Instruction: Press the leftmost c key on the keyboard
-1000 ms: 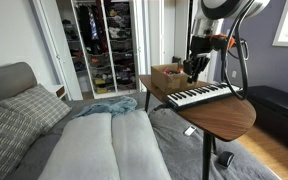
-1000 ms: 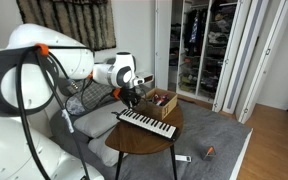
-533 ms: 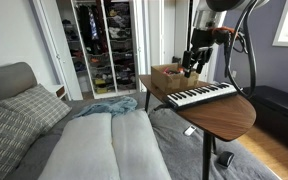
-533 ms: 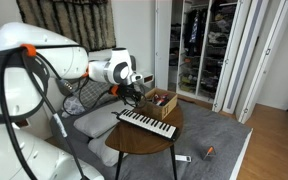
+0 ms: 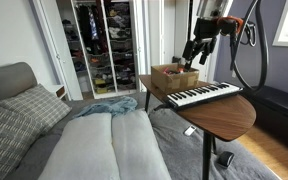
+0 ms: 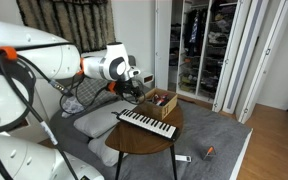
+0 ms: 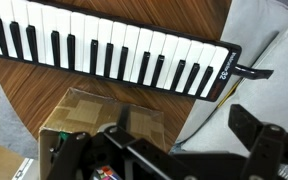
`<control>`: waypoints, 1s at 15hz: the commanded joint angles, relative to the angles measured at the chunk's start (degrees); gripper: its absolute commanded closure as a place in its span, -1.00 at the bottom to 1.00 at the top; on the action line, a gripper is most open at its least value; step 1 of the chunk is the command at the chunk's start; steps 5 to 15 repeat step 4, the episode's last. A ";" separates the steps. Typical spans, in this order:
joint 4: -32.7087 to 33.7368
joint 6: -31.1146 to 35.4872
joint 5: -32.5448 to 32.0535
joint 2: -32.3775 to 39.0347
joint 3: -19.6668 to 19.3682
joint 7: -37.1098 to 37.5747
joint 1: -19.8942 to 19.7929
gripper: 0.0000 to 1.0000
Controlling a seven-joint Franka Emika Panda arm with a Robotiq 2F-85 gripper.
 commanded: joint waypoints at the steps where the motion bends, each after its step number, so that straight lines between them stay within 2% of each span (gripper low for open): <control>1: 0.08 -0.23 -0.01 -0.31 0.04 0.02 0.00 -1.00; 15: 0.12 -0.35 -0.01 -0.23 0.04 0.01 0.00 -1.00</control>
